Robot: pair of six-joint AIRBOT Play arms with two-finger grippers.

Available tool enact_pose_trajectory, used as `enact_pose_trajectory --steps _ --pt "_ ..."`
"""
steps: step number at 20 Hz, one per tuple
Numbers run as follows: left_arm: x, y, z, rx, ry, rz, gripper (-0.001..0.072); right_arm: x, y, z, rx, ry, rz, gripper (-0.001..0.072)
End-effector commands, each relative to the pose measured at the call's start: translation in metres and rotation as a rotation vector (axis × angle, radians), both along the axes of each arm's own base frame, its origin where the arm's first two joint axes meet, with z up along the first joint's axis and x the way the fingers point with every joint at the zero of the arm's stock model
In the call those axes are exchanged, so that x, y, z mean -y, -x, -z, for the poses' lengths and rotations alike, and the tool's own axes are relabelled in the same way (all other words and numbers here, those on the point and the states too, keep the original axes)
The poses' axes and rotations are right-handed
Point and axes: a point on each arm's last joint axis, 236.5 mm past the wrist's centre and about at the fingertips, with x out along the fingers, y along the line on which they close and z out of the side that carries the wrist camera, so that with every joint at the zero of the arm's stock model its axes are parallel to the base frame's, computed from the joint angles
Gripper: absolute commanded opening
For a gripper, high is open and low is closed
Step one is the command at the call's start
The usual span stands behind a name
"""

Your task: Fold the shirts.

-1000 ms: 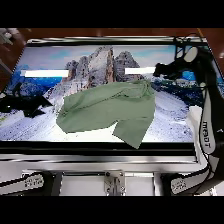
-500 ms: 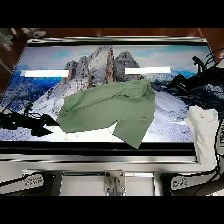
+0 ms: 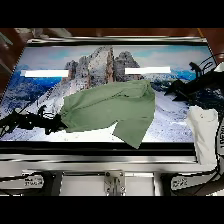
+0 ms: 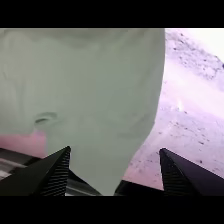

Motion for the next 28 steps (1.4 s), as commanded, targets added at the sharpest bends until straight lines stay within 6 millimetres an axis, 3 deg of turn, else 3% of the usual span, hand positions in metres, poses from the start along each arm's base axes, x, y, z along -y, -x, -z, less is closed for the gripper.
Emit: enact_pose_trajectory --steps 1,5,8,13,16,17,18,19,20,22,24,25,26,27,28 --pt "0.007 -0.001 -0.001 0.008 0.017 0.01 0.0044 -0.005 0.042 0.045 -0.171 0.006 -0.02 0.0681" --pt "0.013 0.007 -0.012 0.007 0.047 0.05 0.0044 -0.032 0.069 0.104 -0.267 -0.021 0.054 0.068" --pt "0.012 0.003 -0.023 0.046 0.035 0.051 0.0044 -0.058 0.068 0.129 -0.258 -0.001 0.021 0.068" --pt "0.01 -0.002 -0.041 0.108 0.016 0.053 0.0044 -0.071 0.029 0.142 -0.161 -0.012 0.138 0.0679" --pt "0.01 -0.003 -0.045 0.122 0.012 0.052 0.0044 -0.067 0.028 0.147 -0.16 0.003 0.153 0.0679" --pt "0.01 -0.004 -0.045 0.122 0.012 0.052 0.0044 -0.071 0.028 0.149 -0.172 -0.009 0.155 0.0628" --pt "0.01 -0.004 -0.045 0.122 0.012 0.052 0.0044 -0.078 0.029 0.151 -0.181 -0.025 0.154 0.0462" --pt "0.01 -0.004 -0.045 0.124 0.011 0.053 0.0044 -0.086 0.028 0.152 -0.179 -0.038 0.147 0.021" --pt "0.009 -0.006 -0.047 0.137 0.007 0.062 0.0043 -0.091 0.026 0.149 -0.165 -0.049 0.136 0.0055" --pt "0.004 -0.018 -0.062 0.199 -0.014 0.071 0.0042 -0.103 0.014 0.123 -0.055 -0.091 0.044 0.005" --pt "-0.005 -0.043 -0.111 0.329 -0.042 0.085 0.0041 -0.104 -0.004 0.066 0.123 -0.093 -0.071 0.005" --pt "-0.01 -0.058 -0.147 0.43 -0.077 0.105 0.0041 -0.103 -0.013 0.028 0.236 -0.079 -0.127 0.005" --pt "-0.016 -0.076 -0.2 0.586 -0.135 0.13 0.0041 -0.102 -0.023 -0.02 0.364 -0.06 -0.166 0.005" --pt "-0.019 -0.089 -0.261 0.776 -0.214 0.177 0.0041 -0.1 -0.03 -0.081 0.519 -0.029 -0.196 0.005" --pt "-0.019 -0.093 -0.339 0.998 -0.316 0.222 0.0042 -0.097 -0.031 -0.144 0.677 0.011 -0.203 0.005"
